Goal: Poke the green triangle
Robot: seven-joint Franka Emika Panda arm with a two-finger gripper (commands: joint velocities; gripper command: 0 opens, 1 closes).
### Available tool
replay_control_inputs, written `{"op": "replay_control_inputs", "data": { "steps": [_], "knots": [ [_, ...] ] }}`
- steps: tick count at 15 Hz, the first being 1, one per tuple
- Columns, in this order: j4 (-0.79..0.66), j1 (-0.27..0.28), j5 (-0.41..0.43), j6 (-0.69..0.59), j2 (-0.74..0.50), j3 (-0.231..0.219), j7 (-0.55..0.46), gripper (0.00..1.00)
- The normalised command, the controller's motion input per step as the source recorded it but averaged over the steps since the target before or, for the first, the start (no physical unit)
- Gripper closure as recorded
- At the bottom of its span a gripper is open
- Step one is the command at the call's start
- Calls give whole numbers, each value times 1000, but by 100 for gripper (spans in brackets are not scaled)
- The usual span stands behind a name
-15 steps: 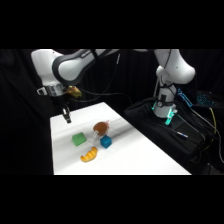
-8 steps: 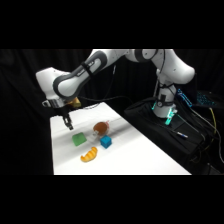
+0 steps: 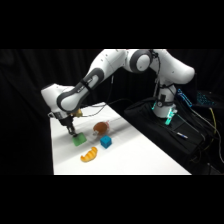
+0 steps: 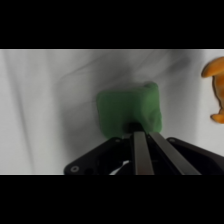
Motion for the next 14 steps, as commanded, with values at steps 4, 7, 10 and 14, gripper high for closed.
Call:
{"op": "replay_control_inputs", "data": {
  "steps": [4,7,10,14],
  "knots": [
    [412,-67,99,-213,310,97,17,97],
    [105,-55,78,-97,26,82,-7,97],
    [-311,-23,40,53,-365,41,-39,97],
    [-622,-11,13,62,-651,21,-65,96]
  ]
}}
